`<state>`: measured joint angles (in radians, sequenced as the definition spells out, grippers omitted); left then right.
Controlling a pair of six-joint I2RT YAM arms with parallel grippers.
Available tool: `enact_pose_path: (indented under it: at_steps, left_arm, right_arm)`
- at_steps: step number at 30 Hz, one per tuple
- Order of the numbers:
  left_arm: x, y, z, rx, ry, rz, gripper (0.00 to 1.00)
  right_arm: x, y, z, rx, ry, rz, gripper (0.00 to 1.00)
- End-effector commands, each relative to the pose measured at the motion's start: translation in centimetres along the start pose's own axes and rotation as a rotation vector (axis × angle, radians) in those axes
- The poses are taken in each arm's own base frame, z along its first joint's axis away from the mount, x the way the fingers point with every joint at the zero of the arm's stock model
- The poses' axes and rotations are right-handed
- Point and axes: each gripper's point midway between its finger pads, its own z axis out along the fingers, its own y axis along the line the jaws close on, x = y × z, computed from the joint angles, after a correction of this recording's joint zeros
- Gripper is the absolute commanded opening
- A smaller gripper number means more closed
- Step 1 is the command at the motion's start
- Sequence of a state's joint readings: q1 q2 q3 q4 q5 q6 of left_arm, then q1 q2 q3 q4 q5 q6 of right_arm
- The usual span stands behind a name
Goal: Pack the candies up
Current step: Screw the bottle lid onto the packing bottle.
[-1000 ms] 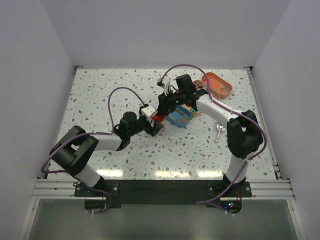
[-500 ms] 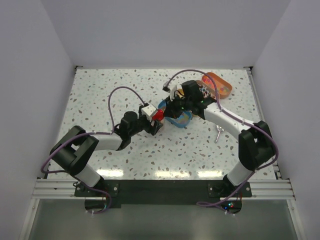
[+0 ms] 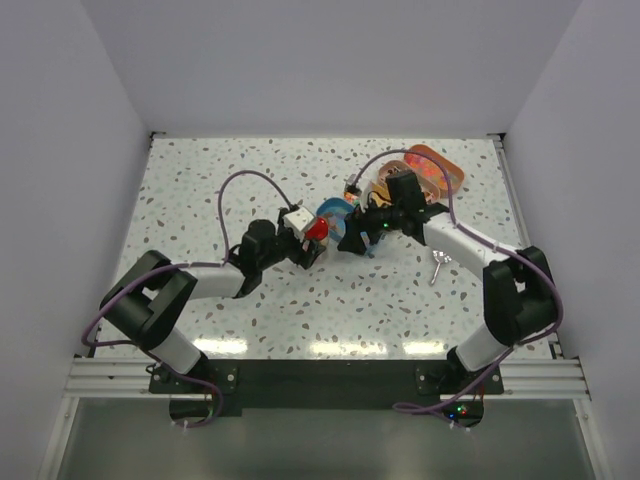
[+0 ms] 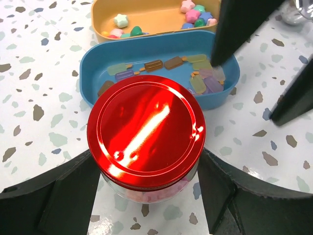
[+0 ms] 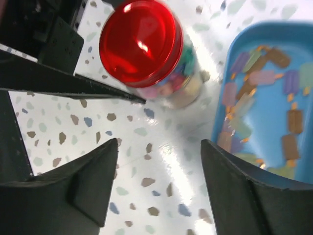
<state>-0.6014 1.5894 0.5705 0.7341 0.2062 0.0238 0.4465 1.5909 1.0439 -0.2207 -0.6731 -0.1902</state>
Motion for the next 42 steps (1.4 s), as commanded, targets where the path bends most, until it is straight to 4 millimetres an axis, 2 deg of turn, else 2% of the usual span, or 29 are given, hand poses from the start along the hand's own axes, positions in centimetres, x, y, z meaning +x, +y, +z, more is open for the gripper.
enact_pose_path:
  at_steps: [1,2,3,4,5,7,8,11,17,25,29,35,38,42]
  left_arm:
    - [-0.8,-1.2,0.7,0.097,-0.004,0.062,0.22]
    - [-0.7,-1.2,0.7,0.109,0.002,0.084,0.22]
    - [-0.5,-1.5,0.7,0.131,0.017,0.094,0.23]
    - [-0.9,-1.8,0.8,0.163,0.013,0.107,0.23]
    - [-1.1,-1.6,0.8,0.176,0.014,0.121,0.23]
    - [-1.7,-2.5,0.7,0.268,0.002,0.123,0.23]
    - [-2.0,-1.9,0.6,0.273,-0.005,0.121,0.23]
    - [-2.4,-1.8,0.4,0.321,-0.018,0.118,0.23]
    - [-1.5,-2.2,0.3,0.372,0.009,0.133,0.23]
    - [-1.0,-2.9,0.5,0.431,0.023,0.124,0.22]
    - [-1.0,-2.9,0.5,0.436,0.023,0.121,0.22]
    - [-0.7,-3.0,0.6,0.445,0.031,0.116,0.22]
    - [-0.4,-3.1,0.7,0.449,0.041,0.11,0.22]
    - [-0.6,-2.9,0.9,0.436,0.04,0.108,0.21]
  right_arm:
    - [-5.0,0.8,-0.9,-0.142,-0.15,-0.29,0.78]
    - [-5.7,0.5,-1.0,-0.164,-0.164,-0.367,0.81]
    - [-6.0,1.1,-1.0,-0.218,-0.173,-0.407,0.83]
    - [-5.3,0.8,-0.4,-0.251,-0.142,-0.418,0.85]
    - [-5.6,1.3,-1.1,-0.288,-0.098,-0.414,0.86]
    - [-5.4,1.5,-1.1,-0.354,-0.08,-0.511,0.87]
    - [-5.1,1.8,-1.1,-0.39,-0.053,-0.498,0.88]
    - [-4.9,1.5,-0.7,-0.422,-0.04,-0.532,0.88]
    - [-5.5,2.1,-0.9,-0.462,-0.06,-0.612,0.88]
    - [-5.4,1.1,1.0,-0.458,-0.051,-0.616,0.87]
    - [-5.7,1.3,1.8,-0.475,-0.047,-0.607,0.85]
    - [-5.7,1.5,2.3,-0.495,-0.043,-0.6,0.8]
    - [-5.6,1.6,2.4,-0.498,-0.036,-0.597,0.72]
    - [-5.1,1.7,2.5,-0.504,-0.025,-0.585,0.57]
